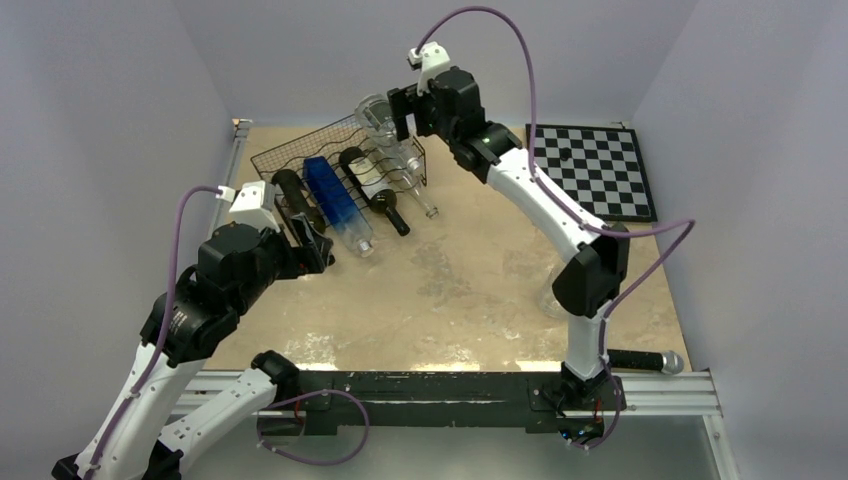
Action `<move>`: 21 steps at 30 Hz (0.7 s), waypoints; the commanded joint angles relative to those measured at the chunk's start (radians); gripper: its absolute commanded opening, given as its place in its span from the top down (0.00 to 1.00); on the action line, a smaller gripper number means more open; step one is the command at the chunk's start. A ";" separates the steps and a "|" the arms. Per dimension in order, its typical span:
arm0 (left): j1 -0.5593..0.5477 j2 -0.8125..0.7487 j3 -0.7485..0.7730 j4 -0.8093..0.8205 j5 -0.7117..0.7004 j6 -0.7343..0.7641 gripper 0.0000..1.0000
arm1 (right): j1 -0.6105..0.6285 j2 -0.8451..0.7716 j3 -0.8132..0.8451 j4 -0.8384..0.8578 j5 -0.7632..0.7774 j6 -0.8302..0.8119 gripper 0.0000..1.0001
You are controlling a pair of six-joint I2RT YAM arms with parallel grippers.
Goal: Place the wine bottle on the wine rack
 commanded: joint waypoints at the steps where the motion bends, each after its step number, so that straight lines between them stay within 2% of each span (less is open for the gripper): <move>1: 0.002 0.005 0.001 0.097 0.015 0.036 0.10 | -0.003 -0.176 0.005 -0.271 0.125 -0.007 0.05; 5: 0.002 0.006 -0.008 0.194 0.049 0.058 0.10 | -0.027 -0.356 -0.113 -0.435 0.198 -0.022 0.06; 12: 0.002 0.067 -0.012 0.310 0.150 0.086 0.09 | -0.159 -0.594 -0.266 -0.747 0.245 0.095 0.05; 17: 0.002 0.135 -0.012 0.395 0.234 0.093 0.09 | -0.273 -0.730 -0.424 -0.876 0.224 0.193 0.04; 21: 0.002 0.176 -0.011 0.440 0.300 0.086 0.09 | -0.370 -0.785 -0.539 -0.945 0.147 0.275 0.07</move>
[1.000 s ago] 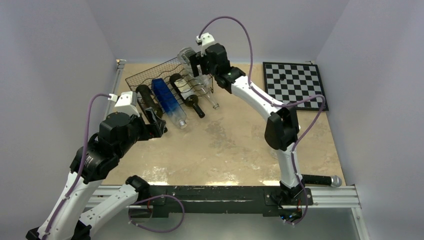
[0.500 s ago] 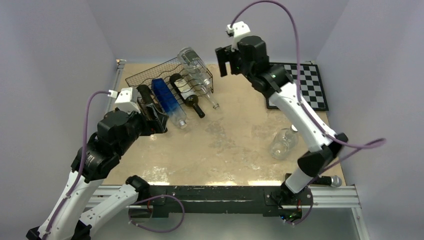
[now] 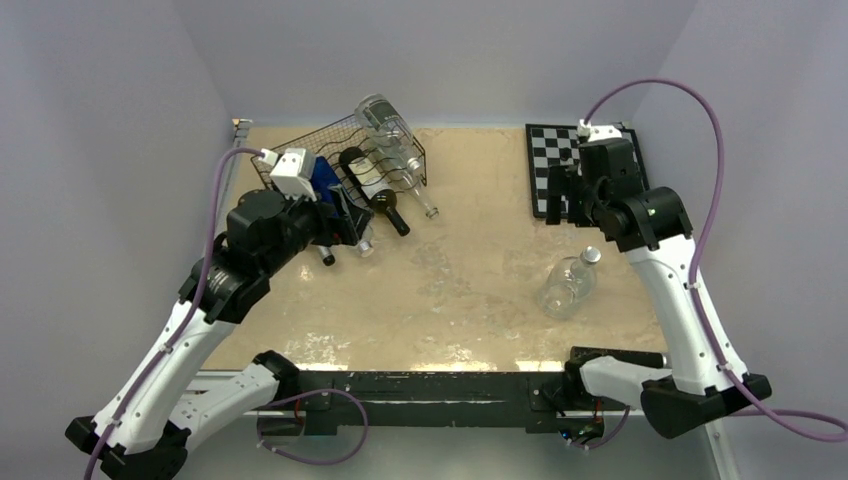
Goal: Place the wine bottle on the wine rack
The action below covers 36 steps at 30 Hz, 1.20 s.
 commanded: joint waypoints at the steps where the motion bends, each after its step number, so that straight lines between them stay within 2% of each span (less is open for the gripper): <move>1: 0.002 0.026 -0.013 0.126 0.118 0.016 0.09 | -0.082 -0.058 -0.116 -0.128 -0.068 0.127 0.08; 7: 0.002 0.029 -0.058 0.177 0.131 0.000 0.09 | -0.175 -0.091 -0.224 -0.133 -0.124 0.153 0.08; 11: 0.003 0.031 -0.059 0.175 0.129 0.000 0.09 | -0.227 -0.050 -0.263 -0.130 -0.171 0.161 0.14; 13: 0.003 0.029 -0.057 0.167 0.119 0.008 0.09 | -0.242 -0.025 -0.275 -0.134 -0.211 0.168 0.23; 19: 0.002 0.038 -0.042 0.145 0.104 0.027 0.09 | -0.253 0.002 -0.293 -0.132 -0.243 0.151 0.41; 22: 0.002 0.041 -0.038 0.151 0.100 0.029 0.09 | -0.253 0.014 -0.289 -0.147 -0.238 0.148 0.59; 25: 0.003 0.043 -0.029 0.157 0.086 0.046 0.09 | -0.252 0.016 -0.302 -0.155 -0.228 0.144 0.66; 27: 0.002 0.043 -0.021 0.157 0.078 0.057 0.09 | -0.252 0.012 -0.308 -0.154 -0.228 0.141 0.77; 29: 0.002 0.045 -0.017 0.159 0.077 0.066 0.09 | -0.253 0.010 -0.306 -0.155 -0.234 0.133 0.98; 36: 0.002 0.052 -0.017 0.159 0.077 0.069 0.09 | -0.214 -0.015 -0.208 -0.170 -0.386 0.134 1.00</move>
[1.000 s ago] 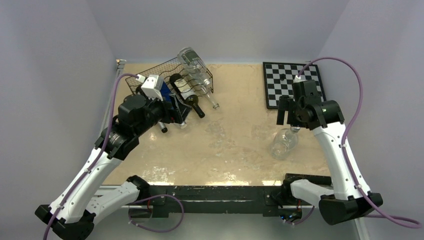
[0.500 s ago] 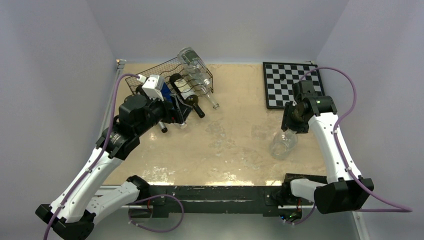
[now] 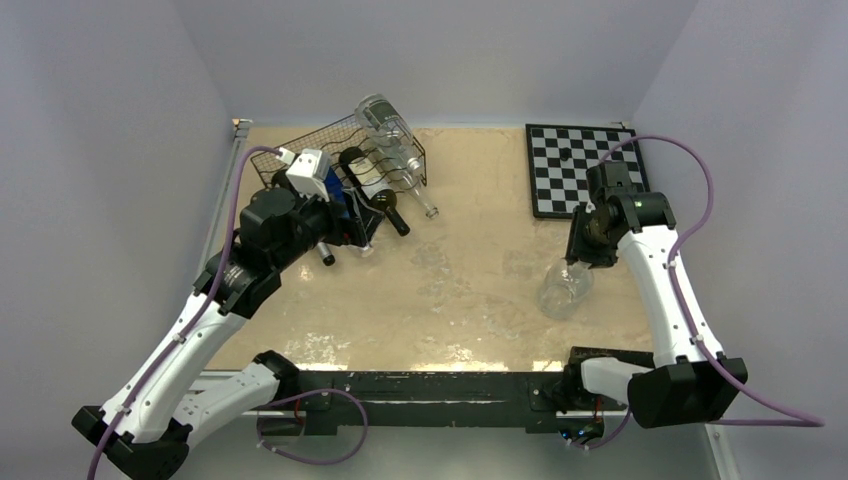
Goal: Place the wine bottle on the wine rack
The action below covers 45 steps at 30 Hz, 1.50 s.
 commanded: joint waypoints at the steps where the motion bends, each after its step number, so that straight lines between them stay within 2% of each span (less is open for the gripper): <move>1: 0.002 0.004 0.041 0.042 -0.012 0.023 0.09 | 0.048 -0.031 0.108 -0.027 -0.161 0.011 1.00; 6: 0.002 0.007 0.033 0.043 0.001 0.010 0.09 | 0.168 -0.004 0.205 -0.023 -0.223 0.076 1.00; 11: 0.002 0.014 -0.023 0.062 0.039 -0.033 0.09 | 0.305 0.079 0.257 0.062 -0.284 0.168 1.00; 18: 0.002 0.063 -0.201 0.135 0.215 -0.081 0.09 | 0.458 0.233 0.350 0.163 -0.313 0.241 1.00; 26: 0.000 0.222 -0.282 0.194 0.460 -0.067 0.11 | 0.490 0.331 0.435 0.296 -0.401 0.247 1.00; 29: -0.023 0.271 -0.268 0.211 0.521 0.005 0.11 | 0.489 0.361 0.444 0.320 -0.455 0.248 1.00; 33: -0.114 0.323 -0.211 0.143 0.408 0.100 0.12 | 0.490 0.383 0.411 0.379 -0.512 0.276 1.00; 40: -0.120 0.387 -0.247 0.243 0.266 0.052 0.12 | 0.490 0.371 0.302 0.451 -0.598 0.306 1.00; 45: -0.119 0.424 -0.253 0.255 0.190 0.039 0.13 | 0.490 0.333 0.209 0.496 -0.640 0.309 1.00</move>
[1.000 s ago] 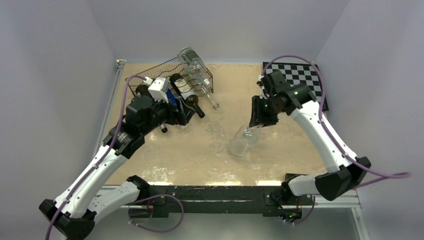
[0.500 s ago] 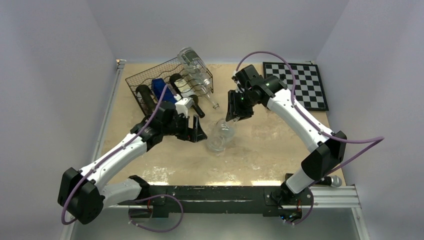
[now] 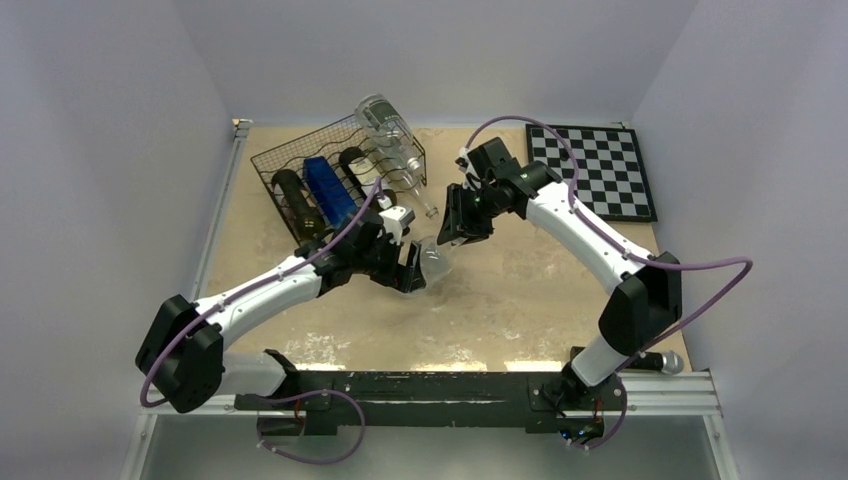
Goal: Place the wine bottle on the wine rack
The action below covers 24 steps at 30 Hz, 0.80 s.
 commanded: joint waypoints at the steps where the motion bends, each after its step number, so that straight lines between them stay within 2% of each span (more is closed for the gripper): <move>1: 0.003 0.023 0.005 0.076 -0.094 -0.002 0.13 | 0.004 -0.101 -0.038 0.138 -0.188 0.050 1.00; 10: 0.002 0.080 0.001 0.071 -0.089 -0.007 0.16 | 0.006 -0.173 -0.215 0.226 -0.291 -0.020 1.00; 19: -0.008 0.104 0.008 0.059 -0.089 -0.011 0.16 | 0.023 -0.190 -0.250 0.104 -0.375 -0.187 1.00; 24: -0.009 0.114 0.009 0.052 -0.092 -0.013 0.17 | 0.040 -0.162 -0.276 0.015 -0.311 -0.247 1.00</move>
